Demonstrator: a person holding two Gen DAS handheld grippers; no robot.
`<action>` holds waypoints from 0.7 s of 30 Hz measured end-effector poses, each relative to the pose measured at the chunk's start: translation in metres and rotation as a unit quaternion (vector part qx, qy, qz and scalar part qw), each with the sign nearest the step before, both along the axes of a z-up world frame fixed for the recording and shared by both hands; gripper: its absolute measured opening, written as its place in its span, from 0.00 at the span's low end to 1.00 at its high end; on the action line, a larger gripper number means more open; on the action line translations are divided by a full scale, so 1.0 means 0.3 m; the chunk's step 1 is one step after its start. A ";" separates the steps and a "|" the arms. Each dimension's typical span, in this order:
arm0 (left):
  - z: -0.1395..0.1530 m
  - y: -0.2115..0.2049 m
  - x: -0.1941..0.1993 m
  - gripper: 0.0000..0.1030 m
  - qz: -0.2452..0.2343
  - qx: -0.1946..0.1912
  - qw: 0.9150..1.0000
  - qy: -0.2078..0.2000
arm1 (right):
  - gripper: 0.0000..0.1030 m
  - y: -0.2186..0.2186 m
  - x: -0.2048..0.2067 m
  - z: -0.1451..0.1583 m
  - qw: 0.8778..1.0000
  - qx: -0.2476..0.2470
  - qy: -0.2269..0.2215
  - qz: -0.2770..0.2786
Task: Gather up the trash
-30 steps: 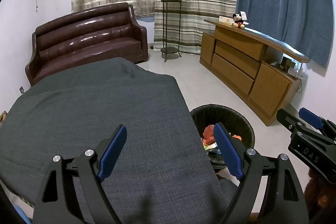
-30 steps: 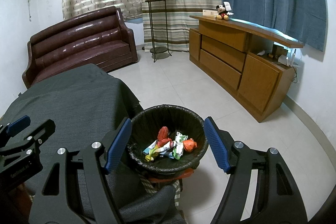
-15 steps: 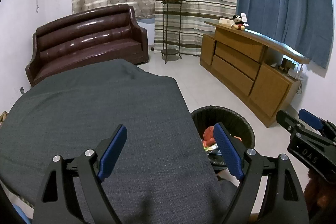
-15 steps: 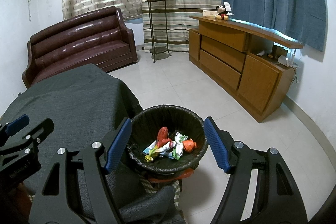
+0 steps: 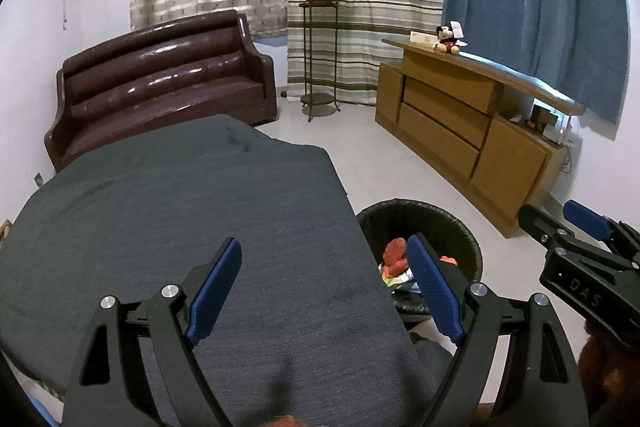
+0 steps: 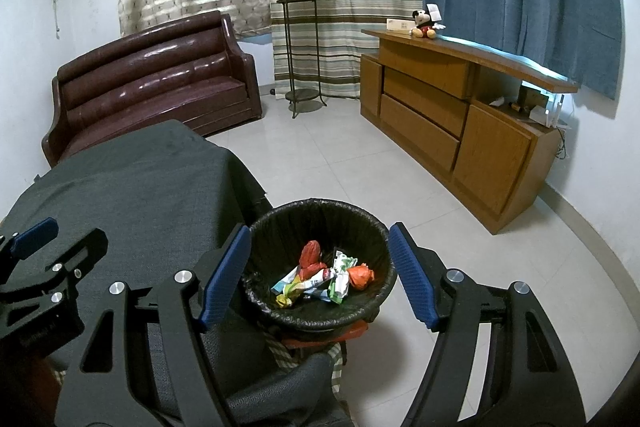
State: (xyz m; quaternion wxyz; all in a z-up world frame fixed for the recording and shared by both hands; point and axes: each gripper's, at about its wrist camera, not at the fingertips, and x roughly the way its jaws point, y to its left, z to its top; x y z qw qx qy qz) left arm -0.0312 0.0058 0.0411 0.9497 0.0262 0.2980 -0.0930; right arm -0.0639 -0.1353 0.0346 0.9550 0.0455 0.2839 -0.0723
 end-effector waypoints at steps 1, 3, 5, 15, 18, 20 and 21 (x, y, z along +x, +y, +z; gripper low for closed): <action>0.002 -0.001 -0.002 0.80 -0.001 0.000 1.000 -0.002 | 0.68 0.001 0.000 0.000 1.000 0.000 0.000 0.000; 0.004 0.004 -0.006 0.82 -0.003 -0.002 1.000 -0.005 | 0.68 0.002 0.000 0.000 1.000 0.000 0.000 0.000; 0.006 0.008 -0.005 0.82 -0.007 -0.004 1.000 -0.006 | 0.68 0.003 0.001 0.000 1.000 0.000 0.000 0.001; 0.013 0.008 -0.014 0.82 -0.017 0.003 1.000 -0.018 | 0.68 0.004 0.000 0.000 1.000 -0.001 0.000 0.001; 0.015 0.007 -0.012 0.82 -0.015 0.005 1.000 -0.019 | 0.68 0.005 0.000 0.000 1.000 -0.001 0.001 0.000; 0.014 0.007 -0.005 0.82 -0.009 0.006 1.000 -0.014 | 0.68 0.007 0.000 0.000 1.000 0.000 0.001 0.000; 0.014 0.009 -0.003 0.82 -0.009 0.005 1.000 -0.012 | 0.68 0.008 0.001 0.000 1.000 -0.001 0.000 0.000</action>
